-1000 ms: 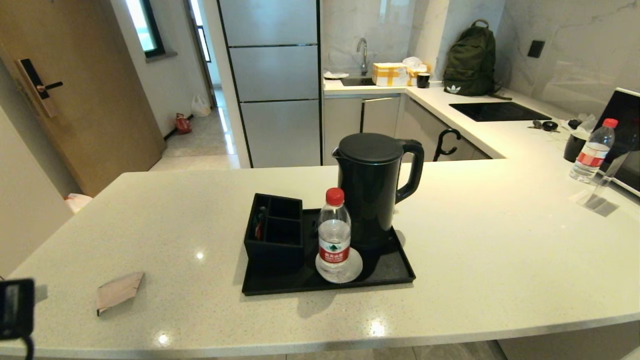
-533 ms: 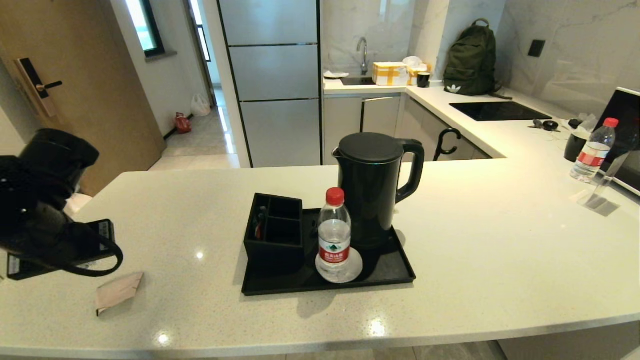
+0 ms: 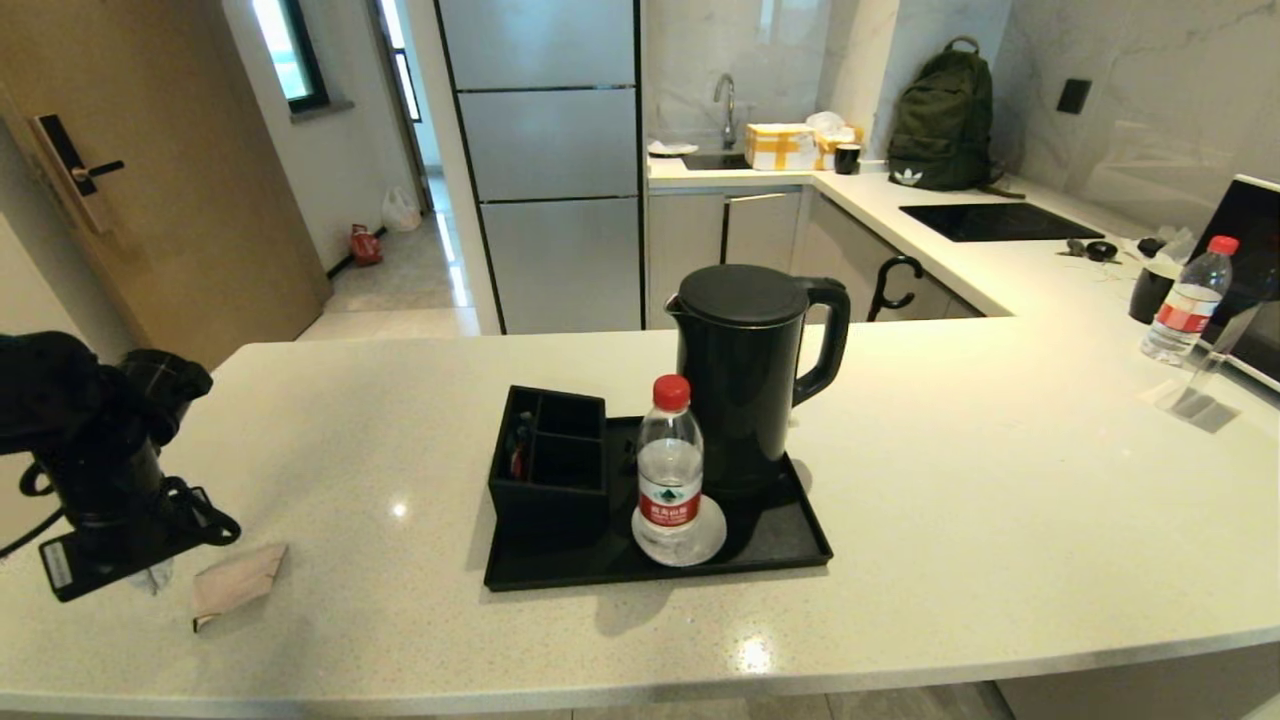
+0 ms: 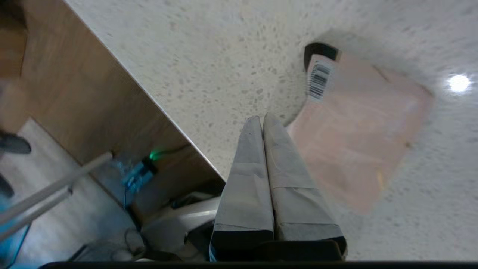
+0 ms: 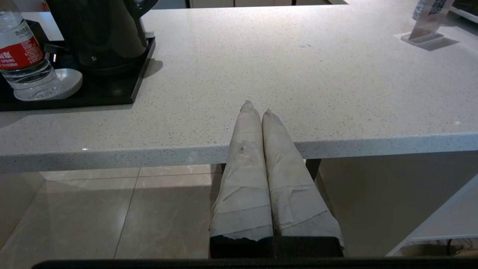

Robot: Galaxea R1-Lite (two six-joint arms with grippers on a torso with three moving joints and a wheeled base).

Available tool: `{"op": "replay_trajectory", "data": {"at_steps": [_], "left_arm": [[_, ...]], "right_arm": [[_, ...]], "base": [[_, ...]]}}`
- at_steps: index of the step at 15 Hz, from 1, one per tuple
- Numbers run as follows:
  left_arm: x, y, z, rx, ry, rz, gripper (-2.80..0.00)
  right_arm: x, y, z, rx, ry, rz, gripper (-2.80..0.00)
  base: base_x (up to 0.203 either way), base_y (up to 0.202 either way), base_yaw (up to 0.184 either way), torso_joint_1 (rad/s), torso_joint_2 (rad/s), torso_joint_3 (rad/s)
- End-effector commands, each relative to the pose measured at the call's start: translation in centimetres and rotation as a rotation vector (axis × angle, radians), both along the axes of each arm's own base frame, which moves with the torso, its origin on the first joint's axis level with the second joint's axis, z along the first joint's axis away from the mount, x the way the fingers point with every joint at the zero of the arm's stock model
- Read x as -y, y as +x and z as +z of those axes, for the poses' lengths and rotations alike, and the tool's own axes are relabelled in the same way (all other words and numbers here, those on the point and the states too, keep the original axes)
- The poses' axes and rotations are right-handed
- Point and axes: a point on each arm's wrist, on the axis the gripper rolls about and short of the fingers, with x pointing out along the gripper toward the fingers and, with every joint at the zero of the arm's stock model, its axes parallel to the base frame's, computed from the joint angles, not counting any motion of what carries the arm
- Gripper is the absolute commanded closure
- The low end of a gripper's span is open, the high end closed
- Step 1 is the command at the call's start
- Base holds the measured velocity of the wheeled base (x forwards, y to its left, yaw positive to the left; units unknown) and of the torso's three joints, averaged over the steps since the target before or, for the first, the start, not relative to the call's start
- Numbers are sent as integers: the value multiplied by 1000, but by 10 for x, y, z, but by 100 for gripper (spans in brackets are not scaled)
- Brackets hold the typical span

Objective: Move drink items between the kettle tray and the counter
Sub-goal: Return the tea bag to its original position

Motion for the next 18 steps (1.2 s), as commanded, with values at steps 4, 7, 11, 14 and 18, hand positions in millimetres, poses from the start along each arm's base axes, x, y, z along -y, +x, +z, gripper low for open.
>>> {"op": "replay_trajectory", "data": {"at_steps": [4,7,11,14,18], "left_arm": [[-5,3,-5,-5,-85,-47,0],[-4,-1,9,40,-99,-79,0],[0,-10,23,71,-88,-93,0],[1,-14,23,66,-90,-94,-280],[4,-25,11,-19,-62,-135,-280]], "right_arm": [[0,0,0,-1,-1,0,0],[0,0,0,-1,-1,0,0],[0,0,0,-1,-1,0,0],[0,0,0,-1,-1,0,0],[0,0,0,-1,-1,0,0]], "base": [[0,0,0,0,0,0],[0,0,0,0,0,0],[0,0,0,0,0,0],[0,0,0,0,0,0],[0,0,0,0,0,0]]}}
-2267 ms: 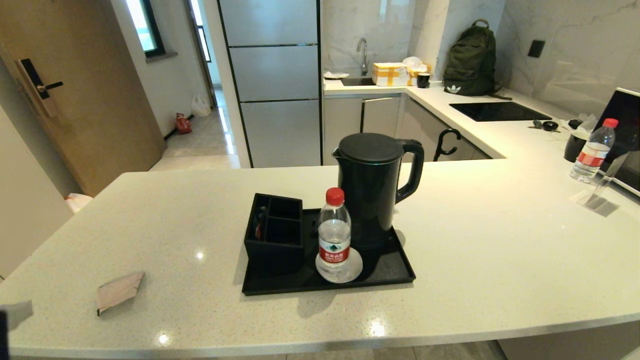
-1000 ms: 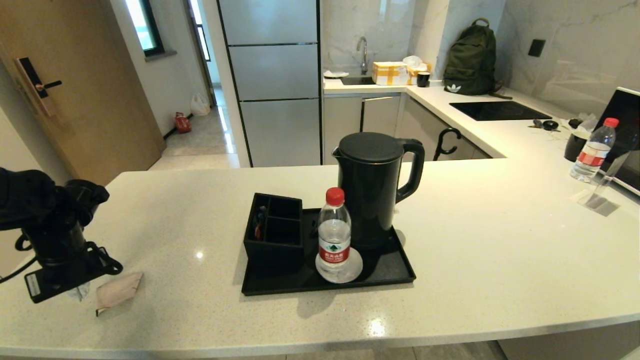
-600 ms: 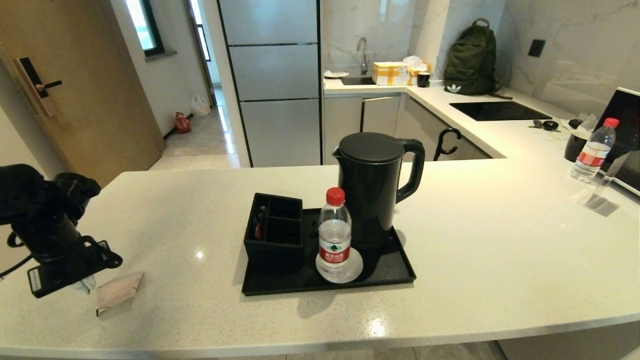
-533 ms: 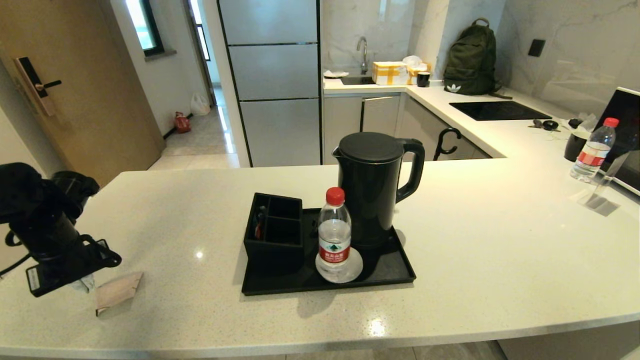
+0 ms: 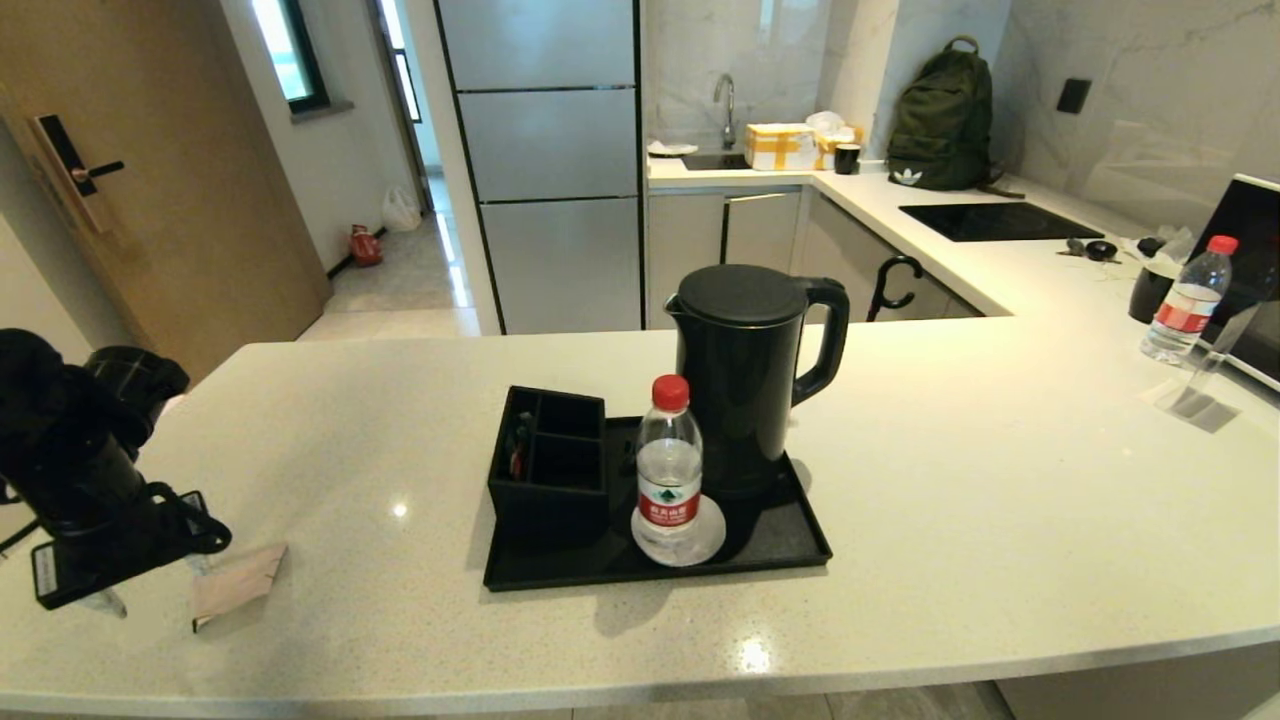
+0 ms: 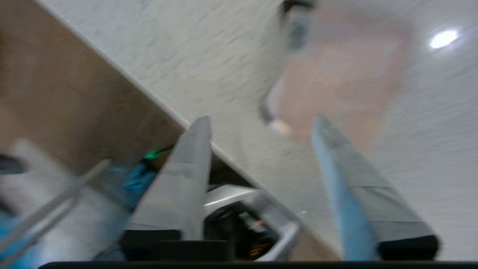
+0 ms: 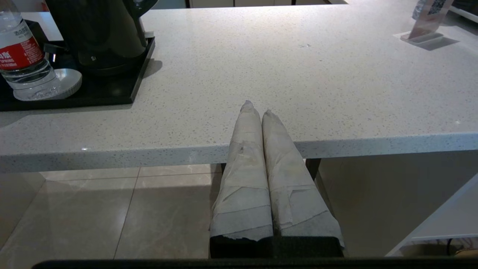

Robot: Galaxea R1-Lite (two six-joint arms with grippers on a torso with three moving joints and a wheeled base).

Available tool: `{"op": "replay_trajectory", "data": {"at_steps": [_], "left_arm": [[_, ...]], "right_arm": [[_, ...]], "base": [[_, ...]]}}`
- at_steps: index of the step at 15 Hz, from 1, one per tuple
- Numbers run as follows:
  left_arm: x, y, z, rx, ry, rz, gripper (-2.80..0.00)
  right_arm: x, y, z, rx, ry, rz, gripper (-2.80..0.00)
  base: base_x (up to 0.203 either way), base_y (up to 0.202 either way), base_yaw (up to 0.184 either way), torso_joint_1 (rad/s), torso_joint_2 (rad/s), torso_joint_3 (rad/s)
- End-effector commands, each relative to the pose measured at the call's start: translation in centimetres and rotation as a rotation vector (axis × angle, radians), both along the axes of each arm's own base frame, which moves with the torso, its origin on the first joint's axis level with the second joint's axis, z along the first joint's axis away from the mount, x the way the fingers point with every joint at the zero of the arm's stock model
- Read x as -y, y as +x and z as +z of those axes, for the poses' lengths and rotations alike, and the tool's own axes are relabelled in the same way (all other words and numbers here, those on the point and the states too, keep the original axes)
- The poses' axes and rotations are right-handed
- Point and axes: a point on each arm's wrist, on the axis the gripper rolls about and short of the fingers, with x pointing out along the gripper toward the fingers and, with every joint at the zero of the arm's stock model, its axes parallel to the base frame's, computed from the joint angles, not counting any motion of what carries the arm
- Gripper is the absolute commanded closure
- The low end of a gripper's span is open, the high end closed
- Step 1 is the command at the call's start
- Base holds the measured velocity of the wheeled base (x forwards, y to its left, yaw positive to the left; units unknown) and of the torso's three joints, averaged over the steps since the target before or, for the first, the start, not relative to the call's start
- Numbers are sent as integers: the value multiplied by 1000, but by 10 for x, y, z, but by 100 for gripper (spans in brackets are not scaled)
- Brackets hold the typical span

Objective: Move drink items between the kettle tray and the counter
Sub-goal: Return the tea bag to its original position

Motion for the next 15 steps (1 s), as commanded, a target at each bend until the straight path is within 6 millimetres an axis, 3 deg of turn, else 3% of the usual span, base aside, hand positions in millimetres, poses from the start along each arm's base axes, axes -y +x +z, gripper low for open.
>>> {"op": "replay_trajectory", "data": {"at_steps": [1,4,11,15], "left_arm": [[1,-6,-2,-27,16,-10,-280],[2,-10,-12,-89,32,-55,-280],[17,-26,-12,-66,66,-127,-280],[18,-22,-21,-99,103,-182,-280]], "right_arm": [[0,0,0,0,-1,0,0],[0,0,0,0,-1,0,0],[0,0,0,0,-1,0,0],[0,0,0,0,-1,0,0]], "base": [[0,0,0,0,0,0],[0,0,0,0,0,0],[0,0,0,0,0,0],[0,0,0,0,0,0]]}}
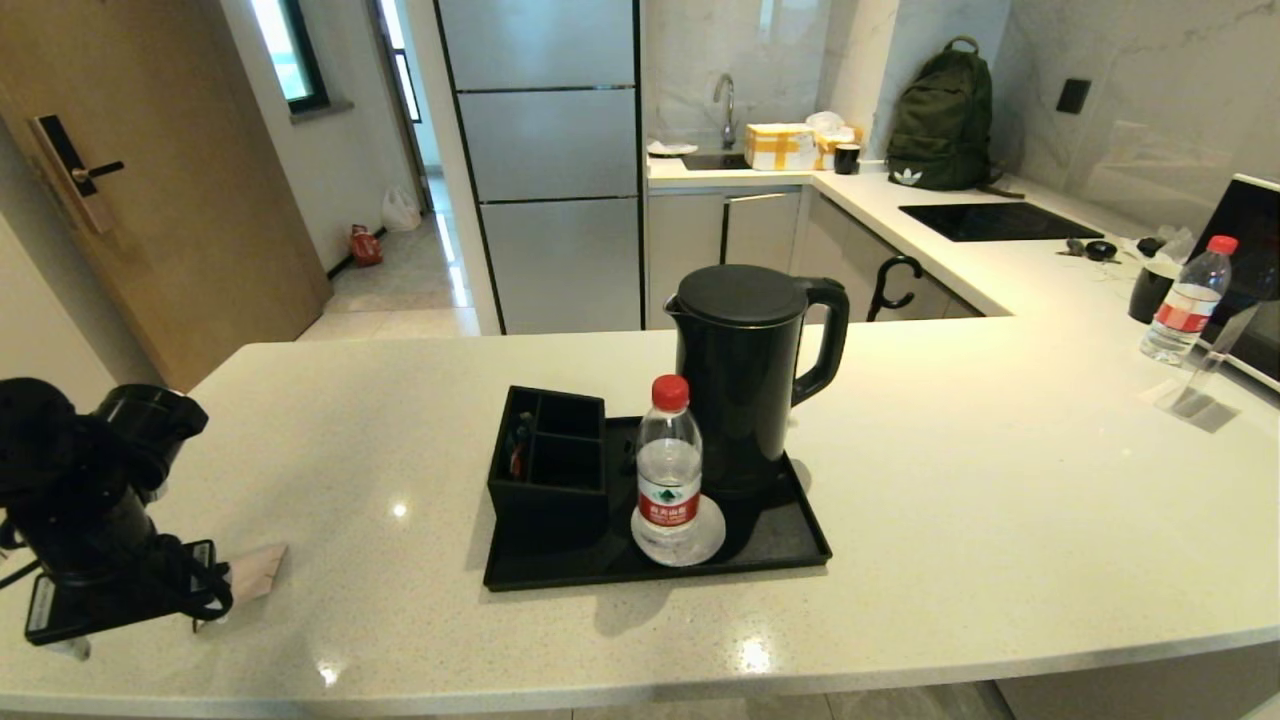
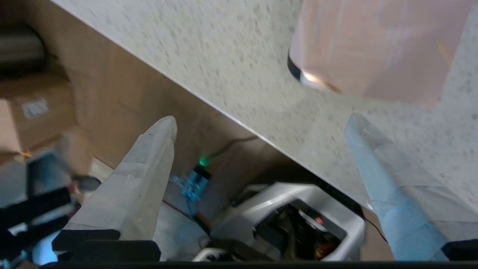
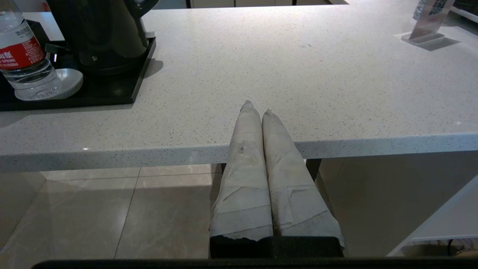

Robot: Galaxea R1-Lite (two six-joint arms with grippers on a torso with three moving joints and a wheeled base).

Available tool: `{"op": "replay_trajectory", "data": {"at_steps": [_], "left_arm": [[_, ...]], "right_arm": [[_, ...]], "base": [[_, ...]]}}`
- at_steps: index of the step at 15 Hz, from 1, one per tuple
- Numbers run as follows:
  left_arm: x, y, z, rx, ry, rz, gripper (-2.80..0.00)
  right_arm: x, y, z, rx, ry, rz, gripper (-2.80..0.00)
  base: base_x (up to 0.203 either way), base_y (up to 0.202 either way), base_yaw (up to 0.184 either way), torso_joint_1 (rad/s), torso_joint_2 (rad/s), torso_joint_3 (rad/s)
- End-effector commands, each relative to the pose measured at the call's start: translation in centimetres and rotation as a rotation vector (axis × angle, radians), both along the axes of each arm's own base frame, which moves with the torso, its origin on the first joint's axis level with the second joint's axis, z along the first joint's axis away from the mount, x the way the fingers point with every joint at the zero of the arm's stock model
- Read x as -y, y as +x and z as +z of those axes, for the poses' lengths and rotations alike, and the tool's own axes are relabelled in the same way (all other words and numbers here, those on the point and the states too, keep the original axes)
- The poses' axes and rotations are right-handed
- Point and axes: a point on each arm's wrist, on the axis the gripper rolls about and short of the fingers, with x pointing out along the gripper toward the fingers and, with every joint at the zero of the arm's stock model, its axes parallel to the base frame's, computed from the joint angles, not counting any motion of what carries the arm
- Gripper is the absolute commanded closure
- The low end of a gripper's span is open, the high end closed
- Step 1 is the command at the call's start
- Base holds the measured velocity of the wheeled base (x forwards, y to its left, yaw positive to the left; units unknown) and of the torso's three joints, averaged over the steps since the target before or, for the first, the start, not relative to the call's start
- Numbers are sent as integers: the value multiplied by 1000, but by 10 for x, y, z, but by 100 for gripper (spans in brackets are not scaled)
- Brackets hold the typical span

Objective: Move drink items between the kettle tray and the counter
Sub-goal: Return the tea bag to its original position

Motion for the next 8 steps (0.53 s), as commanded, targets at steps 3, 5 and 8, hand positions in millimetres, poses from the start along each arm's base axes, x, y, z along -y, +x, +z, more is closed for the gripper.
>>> {"op": "replay_trajectory", "data": {"at_steps": [3,5,8], "left_arm": [[-1,4,-11,-43,24,0,-280],[-1,6,-15,-56,23,-1,-280],[-4,20,-26,-44,33,-26,-280]], "right_arm": [[0,0,0,-1,-1,0,0],[0,0,0,-1,-1,0,0],[0,0,0,-1,-1,0,0]], "base": [[0,0,0,0,0,0],[0,0,0,0,0,0],[0,0,0,0,0,0]]}}
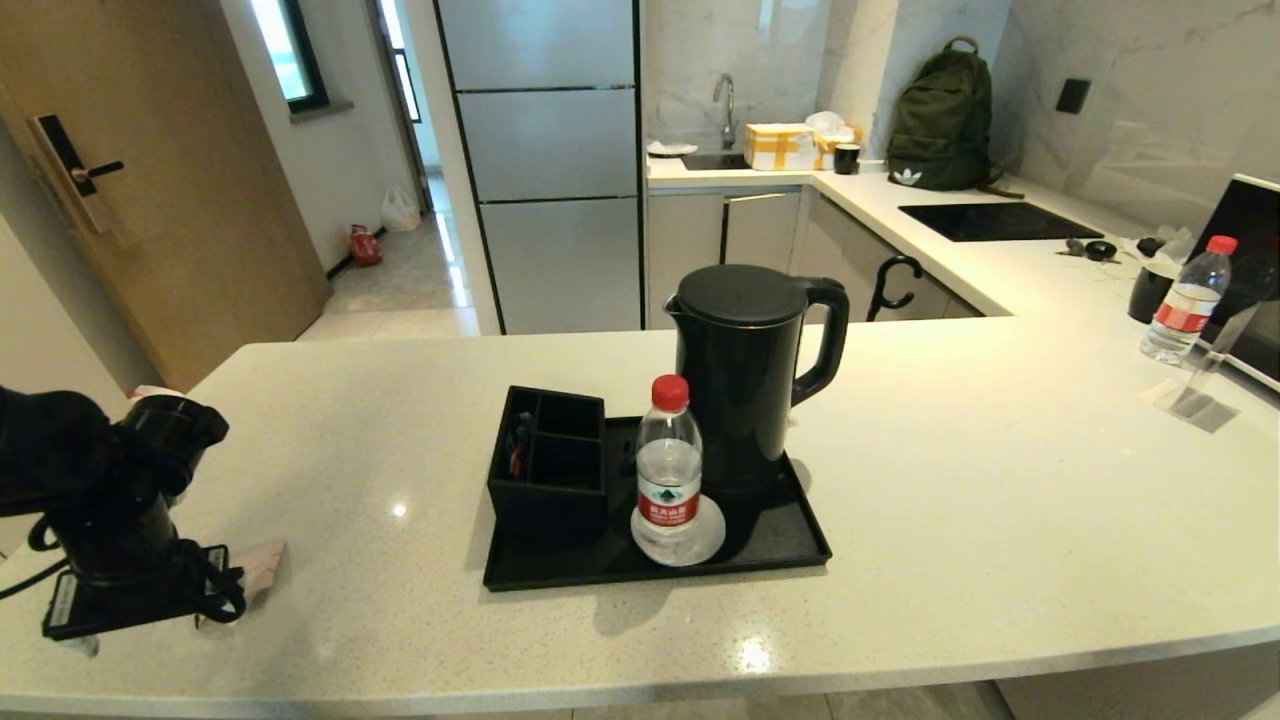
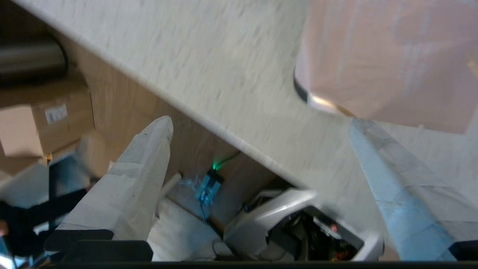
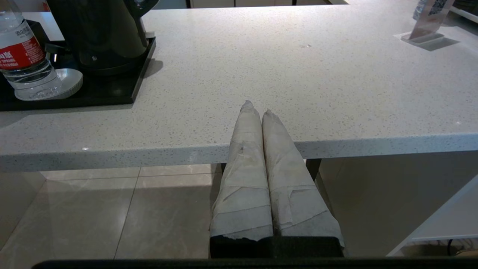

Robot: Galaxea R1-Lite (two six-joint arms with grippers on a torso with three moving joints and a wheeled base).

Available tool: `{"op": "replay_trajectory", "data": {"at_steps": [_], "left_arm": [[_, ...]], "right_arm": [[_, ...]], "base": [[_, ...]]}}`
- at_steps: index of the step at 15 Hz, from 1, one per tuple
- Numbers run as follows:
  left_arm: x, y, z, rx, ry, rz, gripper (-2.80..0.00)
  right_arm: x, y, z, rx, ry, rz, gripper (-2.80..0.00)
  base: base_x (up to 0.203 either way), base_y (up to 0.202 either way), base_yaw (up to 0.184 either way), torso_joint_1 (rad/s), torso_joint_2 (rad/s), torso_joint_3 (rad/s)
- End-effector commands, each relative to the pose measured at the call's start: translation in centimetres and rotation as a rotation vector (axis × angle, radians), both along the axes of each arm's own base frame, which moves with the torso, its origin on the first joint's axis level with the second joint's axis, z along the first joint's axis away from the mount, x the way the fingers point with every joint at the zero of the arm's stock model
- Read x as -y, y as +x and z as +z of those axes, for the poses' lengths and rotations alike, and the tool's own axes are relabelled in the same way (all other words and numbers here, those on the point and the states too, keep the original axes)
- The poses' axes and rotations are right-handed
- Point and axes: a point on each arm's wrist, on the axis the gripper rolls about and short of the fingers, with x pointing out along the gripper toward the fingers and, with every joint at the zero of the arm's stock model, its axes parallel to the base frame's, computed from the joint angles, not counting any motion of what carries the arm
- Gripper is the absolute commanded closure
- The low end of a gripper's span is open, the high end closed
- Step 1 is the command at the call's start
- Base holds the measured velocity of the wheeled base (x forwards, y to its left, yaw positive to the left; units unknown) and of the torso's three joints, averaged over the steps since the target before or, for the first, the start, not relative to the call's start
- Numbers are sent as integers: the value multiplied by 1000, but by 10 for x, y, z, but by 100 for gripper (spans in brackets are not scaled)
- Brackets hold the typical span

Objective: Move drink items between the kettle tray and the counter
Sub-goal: Return the tea bag to its original position

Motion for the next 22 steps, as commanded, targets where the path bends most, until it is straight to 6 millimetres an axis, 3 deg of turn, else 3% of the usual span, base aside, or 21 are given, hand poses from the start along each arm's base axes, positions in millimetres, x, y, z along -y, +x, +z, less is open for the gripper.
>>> {"op": "replay_trajectory", "data": {"at_steps": [1,6,19,22], "left_arm": [[-1,6,-9,-17,-1,-3,-280],[-3,20,-16,37,-3,-1,-280],[1,42,-10,218,-19,-34,-280],[-1,47,-8,277,-36,29,-280]], "right_arm": [[0,0,0,-1,-1,0,0],[0,0,0,-1,-1,0,0],[0,0,0,-1,-1,0,0],[0,0,0,-1,-1,0,0]], "base": [[0,0,0,0,0,0],[0,0,0,0,0,0],[0,0,0,0,0,0],[0,0,0,0,0,0]]}}
